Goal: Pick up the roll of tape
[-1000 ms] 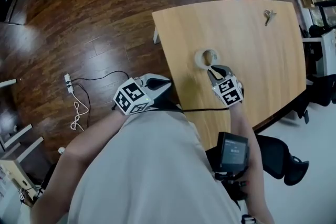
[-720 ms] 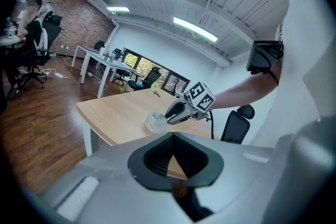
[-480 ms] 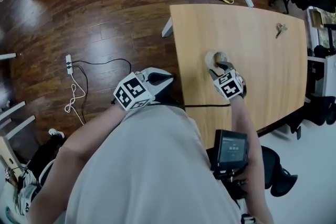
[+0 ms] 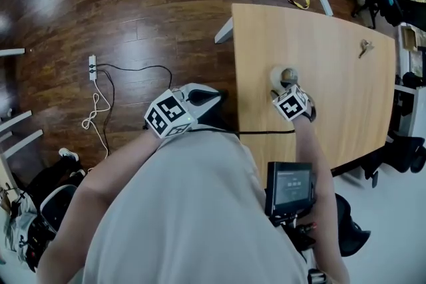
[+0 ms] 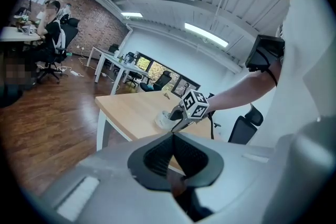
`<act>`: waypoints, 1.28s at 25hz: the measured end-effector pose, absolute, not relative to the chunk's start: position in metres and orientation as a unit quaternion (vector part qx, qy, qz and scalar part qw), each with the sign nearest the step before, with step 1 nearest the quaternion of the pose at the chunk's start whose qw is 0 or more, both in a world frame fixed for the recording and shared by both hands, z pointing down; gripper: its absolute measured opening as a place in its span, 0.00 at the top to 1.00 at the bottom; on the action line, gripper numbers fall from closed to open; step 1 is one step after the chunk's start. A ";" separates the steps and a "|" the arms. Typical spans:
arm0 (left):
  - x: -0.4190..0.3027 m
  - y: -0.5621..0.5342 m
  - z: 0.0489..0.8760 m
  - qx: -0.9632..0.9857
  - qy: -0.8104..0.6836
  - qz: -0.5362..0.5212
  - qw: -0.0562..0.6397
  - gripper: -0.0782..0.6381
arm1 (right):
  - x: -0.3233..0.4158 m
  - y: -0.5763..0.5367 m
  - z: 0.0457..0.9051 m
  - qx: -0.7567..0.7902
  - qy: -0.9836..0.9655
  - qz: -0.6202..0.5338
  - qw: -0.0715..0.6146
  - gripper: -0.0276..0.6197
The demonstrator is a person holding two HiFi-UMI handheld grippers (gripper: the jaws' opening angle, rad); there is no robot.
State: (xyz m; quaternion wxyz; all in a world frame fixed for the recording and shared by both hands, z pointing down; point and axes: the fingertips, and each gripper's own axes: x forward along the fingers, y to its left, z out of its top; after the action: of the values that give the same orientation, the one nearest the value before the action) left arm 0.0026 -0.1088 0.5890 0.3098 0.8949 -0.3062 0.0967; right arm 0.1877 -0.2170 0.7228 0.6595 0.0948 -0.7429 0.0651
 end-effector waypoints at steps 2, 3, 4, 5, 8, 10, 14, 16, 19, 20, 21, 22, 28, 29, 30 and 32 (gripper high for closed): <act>0.001 -0.108 0.589 0.893 -0.311 0.095 0.311 0.88 | 0.188 -0.219 0.725 0.096 -0.738 0.062 0.665 0.69; 0.000 -0.107 0.589 0.892 -0.312 0.094 0.312 0.88 | 0.188 -0.220 0.725 0.095 -0.734 0.059 0.670 0.69; 0.000 -0.106 0.589 0.892 -0.314 0.094 0.312 0.88 | 0.189 -0.220 0.726 0.094 -0.730 0.057 0.674 0.70; 0.000 -0.106 0.589 0.891 -0.315 0.094 0.312 0.88 | 0.189 -0.220 0.727 0.092 -0.728 0.056 0.677 0.70; 0.003 -0.104 0.587 0.891 -0.318 0.093 0.310 0.88 | 0.191 -0.222 0.728 0.094 -0.730 0.052 0.675 0.72; 0.005 -0.101 0.586 0.892 -0.319 0.093 0.308 0.88 | 0.191 -0.223 0.728 0.097 -0.733 0.046 0.672 0.74; 0.007 -0.095 0.584 0.891 -0.321 0.093 0.307 0.88 | 0.192 -0.226 0.729 0.100 -0.730 0.030 0.675 0.76; 0.007 -0.091 0.584 0.889 -0.326 0.091 0.308 0.88 | 0.193 -0.227 0.729 0.096 -0.726 0.023 0.680 0.76; 0.004 -0.087 0.582 0.886 -0.334 0.087 0.309 0.88 | 0.193 -0.224 0.729 0.081 -0.722 0.007 0.687 0.78; 0.001 -0.086 0.581 0.885 -0.337 0.085 0.309 0.88 | 0.193 -0.224 0.729 0.078 -0.721 0.001 0.688 0.79; -0.001 -0.085 0.581 0.884 -0.339 0.084 0.310 0.88 | 0.193 -0.223 0.728 0.078 -0.720 -0.001 0.689 0.80; -0.003 -0.083 0.581 0.883 -0.341 0.082 0.311 0.88 | 0.193 -0.220 0.728 0.079 -0.720 0.000 0.690 0.80; -0.018 -0.081 0.577 0.888 -0.337 0.081 0.303 0.88 | 0.196 -0.200 0.726 0.091 -0.717 0.015 0.691 0.80; -0.021 -0.080 0.576 0.889 -0.335 0.081 0.301 0.88 | 0.195 -0.196 0.726 0.095 -0.717 0.017 0.690 0.80; -0.024 -0.079 0.577 0.890 -0.334 0.081 0.300 0.88 | 0.193 -0.193 0.725 0.098 -0.718 0.019 0.689 0.80; -0.030 -0.076 0.577 0.890 -0.334 0.080 0.300 0.88 | 0.185 -0.186 0.723 0.101 -0.722 0.025 0.684 0.80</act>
State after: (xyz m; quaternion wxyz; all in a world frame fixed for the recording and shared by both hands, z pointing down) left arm -0.0300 -0.0760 0.5774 0.2998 0.8901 -0.3338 0.0804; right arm 0.1852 -0.1865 0.7231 0.6842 0.1012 -0.7218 0.0248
